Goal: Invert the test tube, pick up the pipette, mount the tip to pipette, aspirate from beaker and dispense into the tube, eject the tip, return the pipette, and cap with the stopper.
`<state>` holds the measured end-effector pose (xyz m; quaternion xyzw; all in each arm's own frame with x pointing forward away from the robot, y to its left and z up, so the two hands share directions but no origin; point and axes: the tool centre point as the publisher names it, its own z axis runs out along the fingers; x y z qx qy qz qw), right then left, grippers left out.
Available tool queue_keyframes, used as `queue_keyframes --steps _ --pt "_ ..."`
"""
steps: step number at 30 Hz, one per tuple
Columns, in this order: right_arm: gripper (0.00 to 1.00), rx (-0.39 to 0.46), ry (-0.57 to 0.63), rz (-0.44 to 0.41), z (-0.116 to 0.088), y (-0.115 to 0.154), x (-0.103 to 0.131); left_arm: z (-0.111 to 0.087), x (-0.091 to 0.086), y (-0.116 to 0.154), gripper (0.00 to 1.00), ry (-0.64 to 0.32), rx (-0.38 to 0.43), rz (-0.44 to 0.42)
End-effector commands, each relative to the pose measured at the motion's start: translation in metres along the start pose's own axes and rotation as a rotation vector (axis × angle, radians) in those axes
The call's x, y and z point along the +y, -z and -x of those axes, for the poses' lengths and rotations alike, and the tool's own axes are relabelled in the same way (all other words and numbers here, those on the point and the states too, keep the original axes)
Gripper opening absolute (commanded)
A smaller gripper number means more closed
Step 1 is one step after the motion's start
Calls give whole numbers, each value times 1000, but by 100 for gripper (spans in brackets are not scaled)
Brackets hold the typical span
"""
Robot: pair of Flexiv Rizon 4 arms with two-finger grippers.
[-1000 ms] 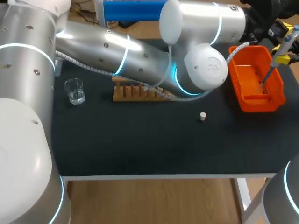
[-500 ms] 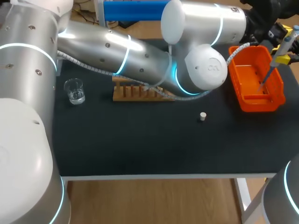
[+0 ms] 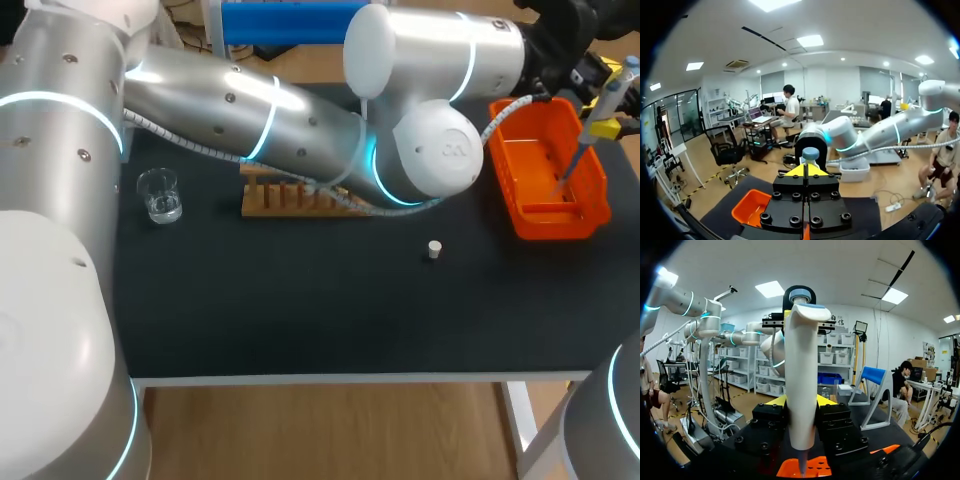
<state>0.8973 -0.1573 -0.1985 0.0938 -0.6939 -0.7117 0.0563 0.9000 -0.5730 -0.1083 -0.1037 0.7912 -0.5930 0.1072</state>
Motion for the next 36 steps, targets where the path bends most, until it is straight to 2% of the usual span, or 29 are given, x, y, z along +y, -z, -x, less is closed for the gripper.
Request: queue_keyframes --steps 1,36 --pt "0 7 0 0 2 2 2 -1 8 -3 0 -1 1 -15" --pt "0 7 0 0 2 2 2 -1 30 -12 0 -6 -13 46"
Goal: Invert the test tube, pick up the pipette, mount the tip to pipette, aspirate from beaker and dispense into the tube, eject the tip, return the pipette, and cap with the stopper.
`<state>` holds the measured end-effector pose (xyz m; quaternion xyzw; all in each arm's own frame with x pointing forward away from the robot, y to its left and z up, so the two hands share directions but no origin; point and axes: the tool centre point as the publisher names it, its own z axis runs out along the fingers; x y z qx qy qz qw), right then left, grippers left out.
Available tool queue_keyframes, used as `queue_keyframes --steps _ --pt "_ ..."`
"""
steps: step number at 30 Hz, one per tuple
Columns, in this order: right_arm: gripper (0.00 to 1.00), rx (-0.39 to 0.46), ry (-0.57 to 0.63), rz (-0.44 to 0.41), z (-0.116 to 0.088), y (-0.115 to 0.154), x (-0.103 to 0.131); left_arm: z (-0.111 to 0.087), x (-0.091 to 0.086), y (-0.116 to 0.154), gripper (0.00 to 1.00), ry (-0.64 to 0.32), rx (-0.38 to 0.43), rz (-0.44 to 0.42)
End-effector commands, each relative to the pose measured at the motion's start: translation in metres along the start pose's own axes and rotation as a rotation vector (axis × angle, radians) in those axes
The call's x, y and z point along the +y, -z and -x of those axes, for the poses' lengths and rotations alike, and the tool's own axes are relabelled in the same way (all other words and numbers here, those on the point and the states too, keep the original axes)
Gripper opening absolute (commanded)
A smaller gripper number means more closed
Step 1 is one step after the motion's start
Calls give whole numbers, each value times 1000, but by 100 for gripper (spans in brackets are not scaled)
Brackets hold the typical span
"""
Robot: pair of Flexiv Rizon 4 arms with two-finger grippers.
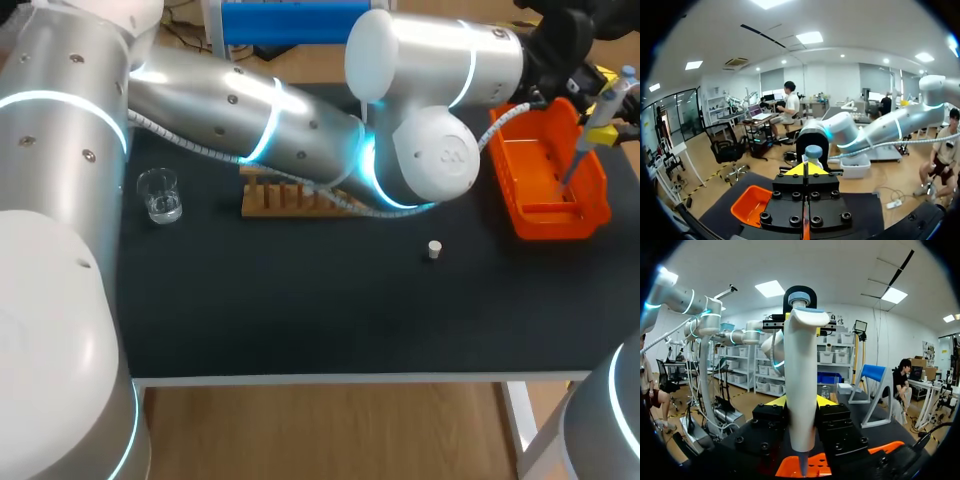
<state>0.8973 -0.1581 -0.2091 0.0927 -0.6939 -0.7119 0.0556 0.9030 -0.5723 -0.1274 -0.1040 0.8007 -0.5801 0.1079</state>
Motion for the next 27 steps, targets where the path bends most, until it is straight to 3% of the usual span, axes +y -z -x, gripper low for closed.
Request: queue_keyframes --steps 1,13,27 --pt "0 9 0 -1 3 1 13 -3 12 -7 0 0 -13 16" --pt "0 9 0 -1 3 1 13 -2 13 -3 0 1 -36 17" --pt "0 9 0 -1 3 1 13 3 -2 15 0 17 -68 -11"
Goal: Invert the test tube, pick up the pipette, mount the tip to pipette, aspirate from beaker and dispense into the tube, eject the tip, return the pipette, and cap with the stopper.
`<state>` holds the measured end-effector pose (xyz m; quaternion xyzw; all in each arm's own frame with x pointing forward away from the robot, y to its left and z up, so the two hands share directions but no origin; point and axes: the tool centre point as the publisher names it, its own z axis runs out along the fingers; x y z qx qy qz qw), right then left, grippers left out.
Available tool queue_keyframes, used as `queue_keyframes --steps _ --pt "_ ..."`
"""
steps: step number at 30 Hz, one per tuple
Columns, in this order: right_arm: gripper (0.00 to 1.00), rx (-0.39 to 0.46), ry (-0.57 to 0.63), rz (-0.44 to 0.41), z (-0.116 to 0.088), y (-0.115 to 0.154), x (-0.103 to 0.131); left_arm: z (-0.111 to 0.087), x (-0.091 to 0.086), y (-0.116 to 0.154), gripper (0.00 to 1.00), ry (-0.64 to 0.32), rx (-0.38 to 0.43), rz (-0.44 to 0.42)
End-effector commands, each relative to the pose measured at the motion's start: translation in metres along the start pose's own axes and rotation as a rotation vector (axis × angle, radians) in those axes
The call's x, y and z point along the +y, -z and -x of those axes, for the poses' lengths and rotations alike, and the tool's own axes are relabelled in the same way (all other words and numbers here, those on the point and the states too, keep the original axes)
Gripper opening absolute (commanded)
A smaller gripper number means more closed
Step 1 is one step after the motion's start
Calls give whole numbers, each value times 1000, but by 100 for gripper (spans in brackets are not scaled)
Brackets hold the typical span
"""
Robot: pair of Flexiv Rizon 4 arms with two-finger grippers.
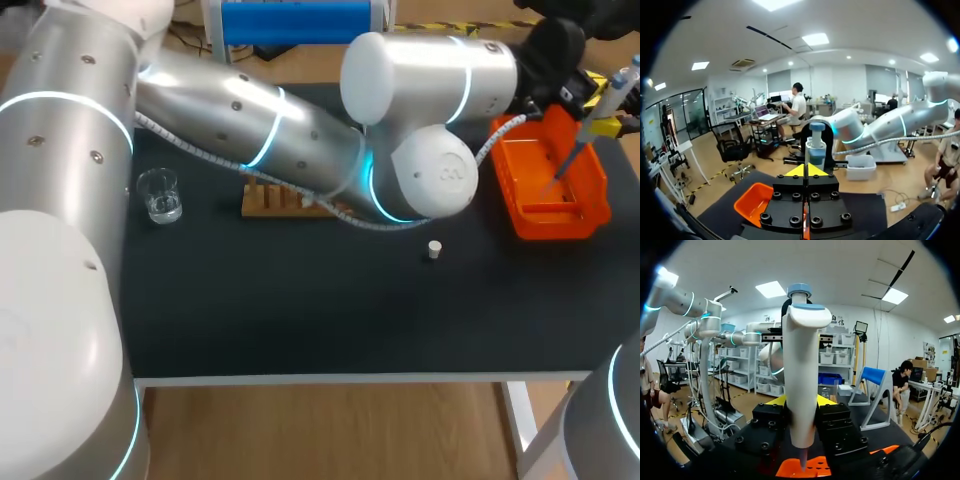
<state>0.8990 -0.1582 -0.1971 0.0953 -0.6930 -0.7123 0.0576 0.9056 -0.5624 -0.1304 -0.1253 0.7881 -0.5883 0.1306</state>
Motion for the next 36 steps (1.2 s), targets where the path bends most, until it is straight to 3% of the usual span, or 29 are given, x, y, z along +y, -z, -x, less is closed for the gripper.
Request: queue_keyframes --steps 1,17,36 --pt "0 3 -1 -3 0 1 1 -1 -10 8 0 5 -5 16" --pt "0 3 -1 -3 0 1 1 1 -28 15 0 39 20 6" --pt "0 3 -1 -3 0 1 1 13 -45 32 0 12 66 2"
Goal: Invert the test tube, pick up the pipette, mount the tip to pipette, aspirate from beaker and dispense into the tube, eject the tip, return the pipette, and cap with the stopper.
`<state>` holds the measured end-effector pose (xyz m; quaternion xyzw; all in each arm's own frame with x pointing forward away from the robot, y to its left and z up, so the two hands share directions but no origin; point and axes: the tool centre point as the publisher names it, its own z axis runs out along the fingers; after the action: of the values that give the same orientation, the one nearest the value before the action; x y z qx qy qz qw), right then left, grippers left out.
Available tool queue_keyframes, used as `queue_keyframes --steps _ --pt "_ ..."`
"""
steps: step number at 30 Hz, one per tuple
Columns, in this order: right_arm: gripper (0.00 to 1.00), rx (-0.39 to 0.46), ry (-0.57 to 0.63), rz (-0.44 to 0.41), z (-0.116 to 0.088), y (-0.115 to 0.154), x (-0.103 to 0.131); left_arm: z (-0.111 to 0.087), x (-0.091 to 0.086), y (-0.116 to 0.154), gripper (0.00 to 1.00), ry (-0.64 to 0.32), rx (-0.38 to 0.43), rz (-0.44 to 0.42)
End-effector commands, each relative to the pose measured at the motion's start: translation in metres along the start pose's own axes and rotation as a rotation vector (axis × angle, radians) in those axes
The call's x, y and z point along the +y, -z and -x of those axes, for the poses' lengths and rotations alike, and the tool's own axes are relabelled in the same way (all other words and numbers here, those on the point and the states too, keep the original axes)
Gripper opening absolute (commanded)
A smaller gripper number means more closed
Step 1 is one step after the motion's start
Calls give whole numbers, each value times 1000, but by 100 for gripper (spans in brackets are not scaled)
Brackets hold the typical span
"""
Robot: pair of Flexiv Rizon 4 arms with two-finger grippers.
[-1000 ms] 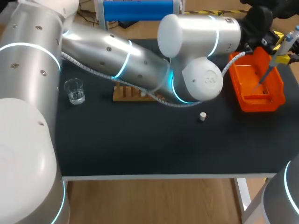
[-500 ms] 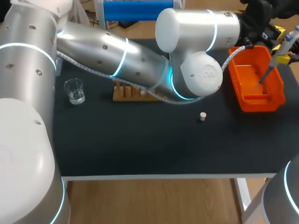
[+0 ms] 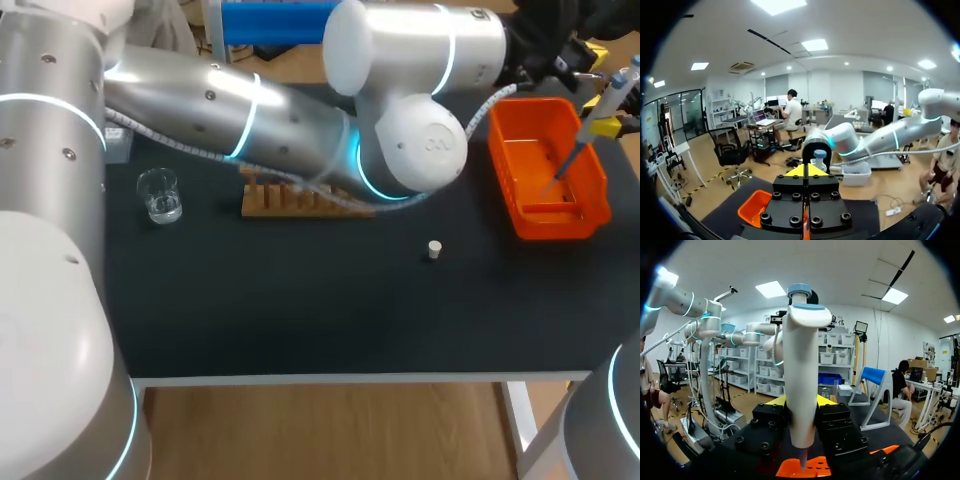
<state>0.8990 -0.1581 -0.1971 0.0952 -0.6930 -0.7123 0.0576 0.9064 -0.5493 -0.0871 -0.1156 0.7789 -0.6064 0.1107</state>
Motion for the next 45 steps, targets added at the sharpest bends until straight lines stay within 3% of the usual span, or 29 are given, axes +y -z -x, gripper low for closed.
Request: queue_keyframes --steps 1,24,45 --pt "0 3 -1 -3 0 1 1 5 -8 9 0 -3 28 44" --pt "0 3 -1 -3 0 1 1 5 -8 9 0 -3 28 44" --pt "0 -69 9 -98 14 9 -1 5 -8 9 0 -3 28 44"
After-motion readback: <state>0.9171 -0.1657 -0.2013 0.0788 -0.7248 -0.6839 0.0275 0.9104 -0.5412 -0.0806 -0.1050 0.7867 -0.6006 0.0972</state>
